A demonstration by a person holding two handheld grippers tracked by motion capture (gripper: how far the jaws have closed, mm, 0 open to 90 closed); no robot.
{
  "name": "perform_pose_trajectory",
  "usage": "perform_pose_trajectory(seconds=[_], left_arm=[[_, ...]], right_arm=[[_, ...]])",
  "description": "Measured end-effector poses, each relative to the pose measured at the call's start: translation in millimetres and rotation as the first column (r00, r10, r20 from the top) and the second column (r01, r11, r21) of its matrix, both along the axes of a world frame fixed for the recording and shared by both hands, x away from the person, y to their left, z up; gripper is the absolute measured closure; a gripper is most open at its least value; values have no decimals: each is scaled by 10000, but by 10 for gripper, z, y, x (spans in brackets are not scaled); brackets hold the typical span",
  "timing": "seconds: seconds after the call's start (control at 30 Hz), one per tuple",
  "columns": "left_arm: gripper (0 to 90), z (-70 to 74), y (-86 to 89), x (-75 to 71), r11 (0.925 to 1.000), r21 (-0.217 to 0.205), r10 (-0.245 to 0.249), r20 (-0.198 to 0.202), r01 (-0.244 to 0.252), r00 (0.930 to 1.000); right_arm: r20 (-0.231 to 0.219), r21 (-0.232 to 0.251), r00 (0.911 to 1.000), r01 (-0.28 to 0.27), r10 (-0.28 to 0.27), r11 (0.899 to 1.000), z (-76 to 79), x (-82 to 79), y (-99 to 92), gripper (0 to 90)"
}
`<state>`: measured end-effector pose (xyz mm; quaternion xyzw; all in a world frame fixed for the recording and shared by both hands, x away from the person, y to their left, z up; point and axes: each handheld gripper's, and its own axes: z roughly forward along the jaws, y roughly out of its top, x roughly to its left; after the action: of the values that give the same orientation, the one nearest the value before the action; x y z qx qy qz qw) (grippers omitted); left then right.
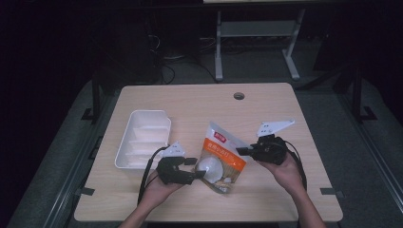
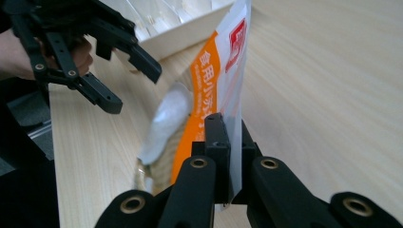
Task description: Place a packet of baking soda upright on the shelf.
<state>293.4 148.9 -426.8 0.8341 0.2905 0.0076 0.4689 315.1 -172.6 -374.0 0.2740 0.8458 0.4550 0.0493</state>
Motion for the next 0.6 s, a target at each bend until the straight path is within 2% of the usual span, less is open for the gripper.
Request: perform_pose_trajectory(seconds=[0.03,0.13,0.23,0.27,0.3,0.33,0.43,0.53,0.6], left_arm=[[364,18,-11,9,10000,-87,8,-28,-8,10000],[355,67,-54,39,9999,-127,91,221,-88,9997],[320,79,-78,98,9995,-113,297,239,-295,9993],[320,78,-82,113,9992,-136,375,256,-372,9990],[287,79,-87,124,9989,-115,464,287,-461,9985],[287,78,-92,135,9987,-153,490,278,-486,9984],[277,81,-105,174,9985,-368,401,195,-393,9990],[276,82,-139,198,9984,-520,246,288,-230,9993],[276,72,-164,208,9984,-548,149,301,-132,9994]], right_arm=[[0,0,10000,0,0,10000,0,0,0,898],[288,-44,9994,-205,207,9998,113,-30,-3,898],[700,-187,9969,-351,364,9992,235,-76,-6,898],[700,-187,9969,-351,364,9992,235,-76,-6,898],[930,-189,9948,-411,427,9990,286,-101,-15,899],[930,-189,9948,-411,427,9990,286,-101,-15,899],[1163,-309,9913,-579,611,9978,360,-136,-16,899],[1397,-599,9859,-850,926,9946,438,-179,4,899],[1429,-590,9847,-918,995,9940,450,-184,5,899]])
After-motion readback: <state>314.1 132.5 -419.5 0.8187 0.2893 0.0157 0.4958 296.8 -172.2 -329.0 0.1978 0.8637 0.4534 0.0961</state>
